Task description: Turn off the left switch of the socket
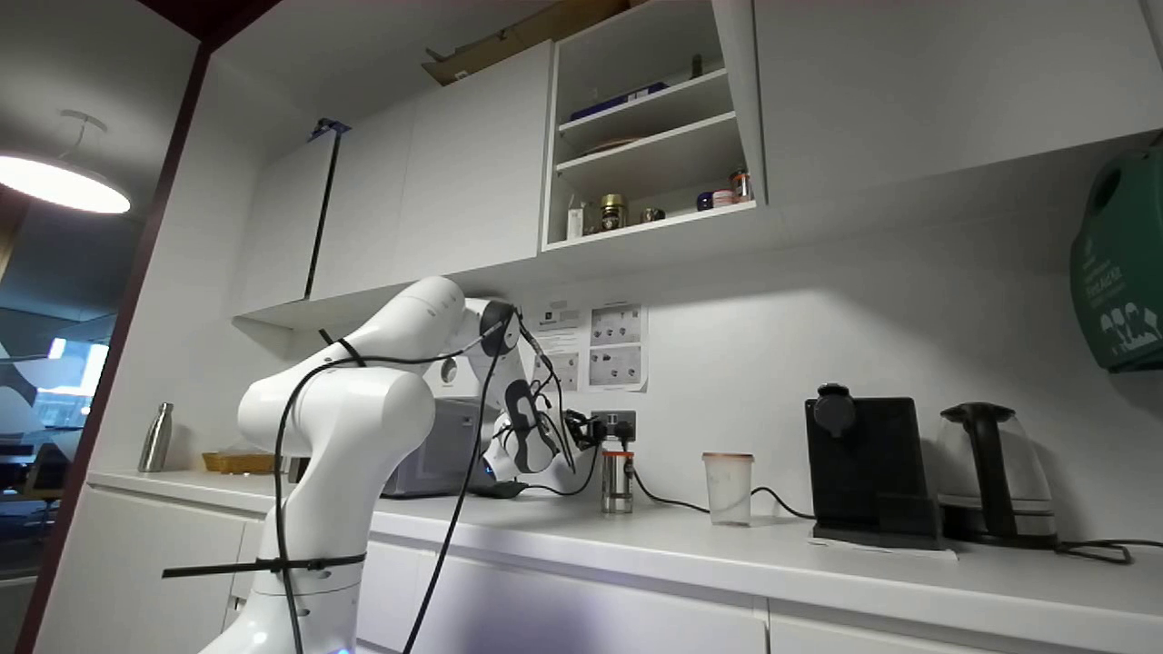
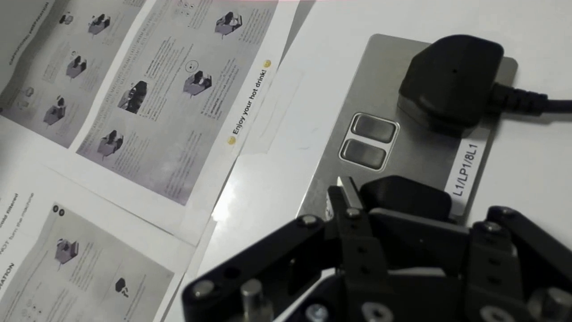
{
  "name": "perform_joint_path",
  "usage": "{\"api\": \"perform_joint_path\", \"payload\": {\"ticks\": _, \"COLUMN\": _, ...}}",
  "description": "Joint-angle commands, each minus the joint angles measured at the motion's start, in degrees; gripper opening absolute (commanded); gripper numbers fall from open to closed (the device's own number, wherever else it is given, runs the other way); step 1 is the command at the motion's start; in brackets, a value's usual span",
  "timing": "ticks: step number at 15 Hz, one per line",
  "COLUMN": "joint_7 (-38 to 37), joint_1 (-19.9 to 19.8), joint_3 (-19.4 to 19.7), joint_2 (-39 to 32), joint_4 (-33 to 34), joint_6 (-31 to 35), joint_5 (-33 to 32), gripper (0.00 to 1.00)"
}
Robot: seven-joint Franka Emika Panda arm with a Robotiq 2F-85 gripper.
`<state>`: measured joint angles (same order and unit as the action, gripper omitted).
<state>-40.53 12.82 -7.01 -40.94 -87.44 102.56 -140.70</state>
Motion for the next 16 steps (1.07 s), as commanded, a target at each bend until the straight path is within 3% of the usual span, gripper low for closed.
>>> {"api": "perform_joint_path", "payload": {"ticks": 1, "joint_7": -0.98, "joint_1": -0.26, "joint_3": 0.09, "joint_2": 0.42, "joint_4": -1.07, "joint_6": -0.94, "joint_5": -2.17, "gripper": 0.0}}
{"api": "perform_joint_path", "payload": {"ticks": 16, "joint_7": -0.56, "joint_1": -2.17, "joint_3": 0.68, "joint_2": 0.77, "joint_4": 0.68, "joint_6": -1.09, "joint_5": -2.01, "gripper": 0.0}}
